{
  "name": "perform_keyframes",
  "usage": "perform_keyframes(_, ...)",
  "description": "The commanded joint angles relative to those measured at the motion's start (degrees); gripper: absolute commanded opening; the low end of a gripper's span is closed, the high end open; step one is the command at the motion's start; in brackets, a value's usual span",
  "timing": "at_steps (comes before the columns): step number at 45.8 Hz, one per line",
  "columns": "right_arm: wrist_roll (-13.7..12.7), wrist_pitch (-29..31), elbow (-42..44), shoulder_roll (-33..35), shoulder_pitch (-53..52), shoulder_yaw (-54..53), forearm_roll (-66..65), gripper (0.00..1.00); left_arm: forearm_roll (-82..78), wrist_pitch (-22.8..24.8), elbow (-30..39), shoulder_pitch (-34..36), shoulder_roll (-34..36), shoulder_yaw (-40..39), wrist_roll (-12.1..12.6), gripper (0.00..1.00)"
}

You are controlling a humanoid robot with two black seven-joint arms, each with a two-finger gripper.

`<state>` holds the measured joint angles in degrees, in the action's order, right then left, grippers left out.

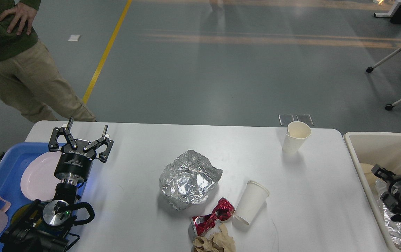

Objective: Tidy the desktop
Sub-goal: 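Raise the right gripper from the bin and move it over the foil ball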

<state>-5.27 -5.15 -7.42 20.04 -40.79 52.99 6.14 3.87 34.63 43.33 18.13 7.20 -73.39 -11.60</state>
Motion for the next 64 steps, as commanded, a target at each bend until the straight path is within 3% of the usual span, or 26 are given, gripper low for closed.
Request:
perform_keyframes(1, -0.1, 3.3, -7.6, 2.5, -7.5, 4.3, -2.3, 1.0, 0.0, 0.0, 0.0, 0.1, 0.0, 0.0, 0.0, 0.96)
perform_keyframes(12, -0.3, 13.4, -30.3, 8.8, -27.0, 12.7, -3.7, 1.0, 0.0, 0.0, 0.0, 0.1, -0.1, 0.0, 0.0, 0.96)
perform_keyframes(21, -0.6, 25.4, -47.7, 7.0, -46.3, 23.0, -4.0, 1.0, 0.0, 0.0, 0.0, 0.1, 0.0, 0.0, 0.0, 0.96)
perform_keyframes(31, -0.6, 45.8, -53.7, 1.0, -64.0, 26.4, -3.8, 1.0, 0.0, 0.0, 0.0, 0.1, -0.1, 0.0, 0.0, 0.96)
perform_keyframes(34, -0.6, 49.5, -56.4, 0.2, -69.2, 25.9, -3.3, 1.0, 0.0, 0.0, 0.0, 0.1, -0.1, 0.0, 0.0, 0.96)
perform_keyframes(45, -0.6, 49.5, -77.0, -4.8, -90.2, 21.9, -2.8, 1.0, 0.0, 0.0, -0.1, 0.0, 0.0, 0.0, 0.0, 0.96)
perform_keyframes(51, -0.6, 48.4, -83.9, -5.3, -98.5, 18.6, -1.4, 1.0, 0.0, 0.0, 0.0, 0.0, 0.0, 0.0, 0.0, 0.96)
perform_keyframes(64, -0.6, 46.4, -89.4, -5.9, -103.4, 15.3, 0.5, 1.0, 0.0, 0.0, 0.0, 0.0, 0.0, 0.0, 0.0, 0.96)
